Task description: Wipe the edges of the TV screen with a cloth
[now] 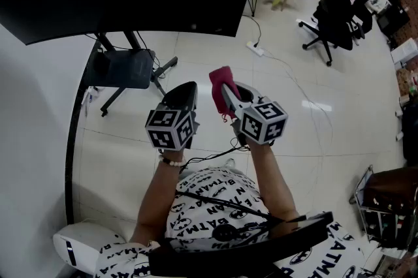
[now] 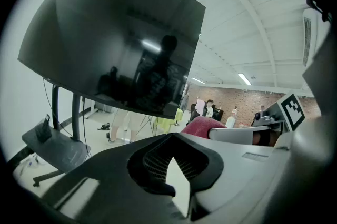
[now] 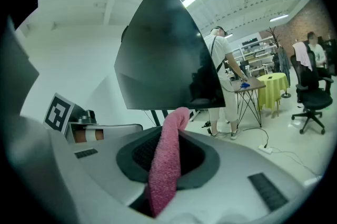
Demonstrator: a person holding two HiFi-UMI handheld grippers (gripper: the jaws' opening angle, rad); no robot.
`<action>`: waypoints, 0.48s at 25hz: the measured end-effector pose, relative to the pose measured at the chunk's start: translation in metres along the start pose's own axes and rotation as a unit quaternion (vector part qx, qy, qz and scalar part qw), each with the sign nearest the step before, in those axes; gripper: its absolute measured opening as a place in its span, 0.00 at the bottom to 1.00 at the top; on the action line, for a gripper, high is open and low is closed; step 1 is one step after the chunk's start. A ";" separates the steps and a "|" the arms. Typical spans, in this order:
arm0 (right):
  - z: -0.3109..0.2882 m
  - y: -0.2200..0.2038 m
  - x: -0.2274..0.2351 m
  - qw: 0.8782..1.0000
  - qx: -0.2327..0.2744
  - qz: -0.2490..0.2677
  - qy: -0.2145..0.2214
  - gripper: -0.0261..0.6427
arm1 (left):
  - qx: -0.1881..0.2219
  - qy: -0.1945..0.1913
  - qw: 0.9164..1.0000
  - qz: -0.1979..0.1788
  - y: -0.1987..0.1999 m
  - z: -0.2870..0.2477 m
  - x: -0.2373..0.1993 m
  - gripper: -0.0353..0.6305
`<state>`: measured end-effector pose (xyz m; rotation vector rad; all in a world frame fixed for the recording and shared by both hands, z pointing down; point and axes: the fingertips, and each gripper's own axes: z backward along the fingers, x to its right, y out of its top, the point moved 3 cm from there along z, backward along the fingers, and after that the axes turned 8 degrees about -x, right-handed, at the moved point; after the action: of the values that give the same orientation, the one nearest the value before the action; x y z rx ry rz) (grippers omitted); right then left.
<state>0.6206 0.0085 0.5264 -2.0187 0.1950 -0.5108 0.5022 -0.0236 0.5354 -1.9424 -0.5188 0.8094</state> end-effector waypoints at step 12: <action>-0.021 0.026 0.074 0.996 0.007 0.018 -0.086 0.14 | -0.003 0.006 1.000 -0.021 0.015 -0.023 -0.009 0.03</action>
<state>0.6798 -0.0462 0.5319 -2.0297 0.1220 -0.3141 0.5127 -0.0504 0.5325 -1.9349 -0.5546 0.7704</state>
